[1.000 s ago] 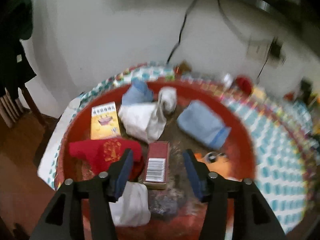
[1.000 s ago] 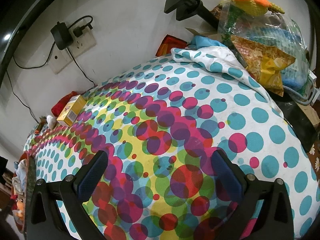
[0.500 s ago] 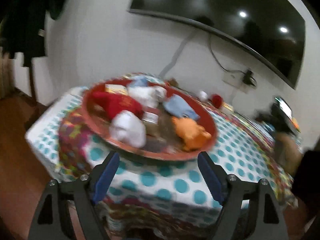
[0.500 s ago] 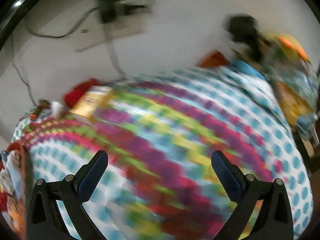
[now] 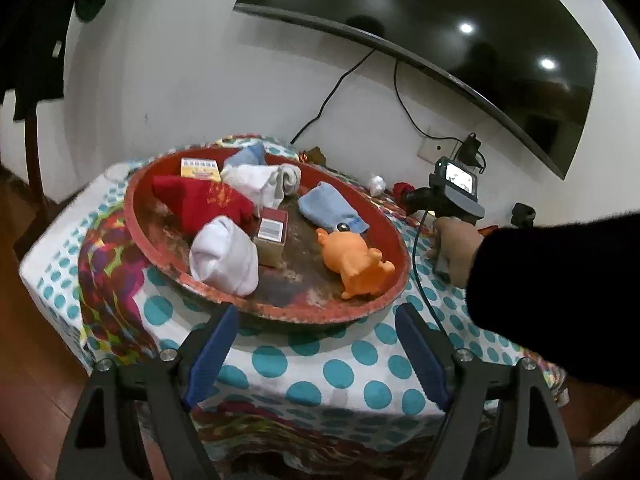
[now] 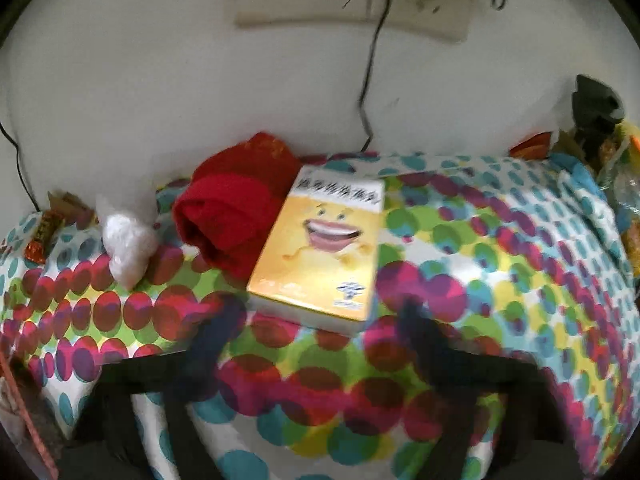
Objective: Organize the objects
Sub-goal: 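Reach to the yellow medicine box and grasp it with the right gripper, then carry the yellow medicine box over the red tray with the right gripper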
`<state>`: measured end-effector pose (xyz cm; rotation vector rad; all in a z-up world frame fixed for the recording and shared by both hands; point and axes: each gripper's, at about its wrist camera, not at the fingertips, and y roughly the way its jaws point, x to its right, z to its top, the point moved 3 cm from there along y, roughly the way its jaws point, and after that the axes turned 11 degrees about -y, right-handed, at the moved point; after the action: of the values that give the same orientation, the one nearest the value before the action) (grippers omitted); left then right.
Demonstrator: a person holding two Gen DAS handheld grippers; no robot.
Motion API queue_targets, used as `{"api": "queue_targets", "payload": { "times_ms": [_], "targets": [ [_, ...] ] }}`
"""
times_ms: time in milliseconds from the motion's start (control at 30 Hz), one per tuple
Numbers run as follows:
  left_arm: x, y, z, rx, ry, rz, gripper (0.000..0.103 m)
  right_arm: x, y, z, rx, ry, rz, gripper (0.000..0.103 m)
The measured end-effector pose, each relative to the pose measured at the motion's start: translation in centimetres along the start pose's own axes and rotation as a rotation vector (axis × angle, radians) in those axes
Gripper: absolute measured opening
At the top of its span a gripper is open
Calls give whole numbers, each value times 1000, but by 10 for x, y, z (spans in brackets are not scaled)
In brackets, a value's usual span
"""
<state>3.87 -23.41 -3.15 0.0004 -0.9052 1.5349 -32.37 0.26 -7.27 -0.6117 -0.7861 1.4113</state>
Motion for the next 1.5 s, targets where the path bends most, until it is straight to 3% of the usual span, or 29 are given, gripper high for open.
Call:
{"api": "queue_targets", "payload": {
  "times_ms": [100,333,667,833,1133,1500],
  "targets": [
    [-2,4,0,-30,-33,-16,83,8,-2,-2,12,-13,4,50],
    [7,5,-6,-38,8,-4,83,50,-24,-12,31,10,-17,49],
    [19,1,-16,-19,87,38,83,85,-97,-15,95,-43,-72,49],
    [21,-3,-17,12,126,97,83,91,-134,-18,132,-74,-84,49],
    [25,-8,-19,32,166,150,83,72,-204,-13,221,-145,-83,50],
    [25,-10,-20,26,172,180,83,-5,-270,-6,323,-265,-17,50]
  ]
}}
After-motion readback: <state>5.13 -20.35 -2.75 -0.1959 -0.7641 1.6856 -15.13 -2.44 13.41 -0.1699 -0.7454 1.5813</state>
